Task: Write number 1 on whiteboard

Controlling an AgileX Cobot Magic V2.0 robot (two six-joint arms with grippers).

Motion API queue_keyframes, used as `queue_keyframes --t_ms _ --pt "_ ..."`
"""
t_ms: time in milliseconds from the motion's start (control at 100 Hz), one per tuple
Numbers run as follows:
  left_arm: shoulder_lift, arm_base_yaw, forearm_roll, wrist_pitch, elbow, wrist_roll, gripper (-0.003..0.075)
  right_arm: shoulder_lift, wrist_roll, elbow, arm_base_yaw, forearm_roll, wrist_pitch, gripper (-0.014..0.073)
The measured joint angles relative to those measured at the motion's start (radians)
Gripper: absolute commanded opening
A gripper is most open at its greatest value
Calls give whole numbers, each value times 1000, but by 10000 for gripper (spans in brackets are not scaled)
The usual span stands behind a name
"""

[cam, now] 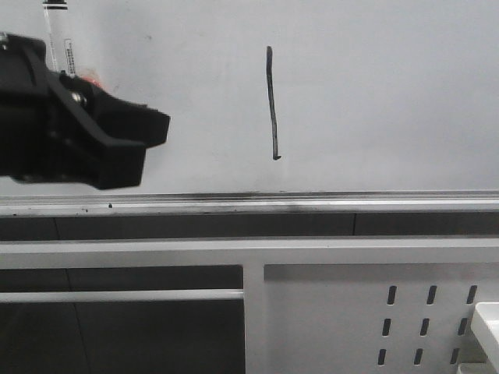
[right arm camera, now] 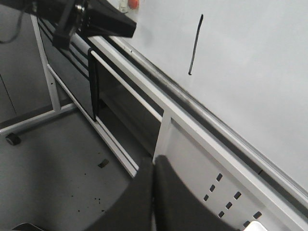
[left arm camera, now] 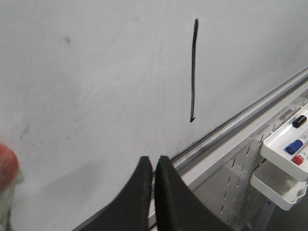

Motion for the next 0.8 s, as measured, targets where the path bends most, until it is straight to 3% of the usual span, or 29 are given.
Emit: queue_keyframes --t_ms 440,560,800 --pt "-427 0 0 571 -20 29 -20 0 0 2 0 0 6 -50" --pt "-488 0 0 642 -20 30 -20 0 0 2 0 0 6 -50" --pt "-522 0 0 659 -20 30 -20 0 0 2 0 0 6 -50"
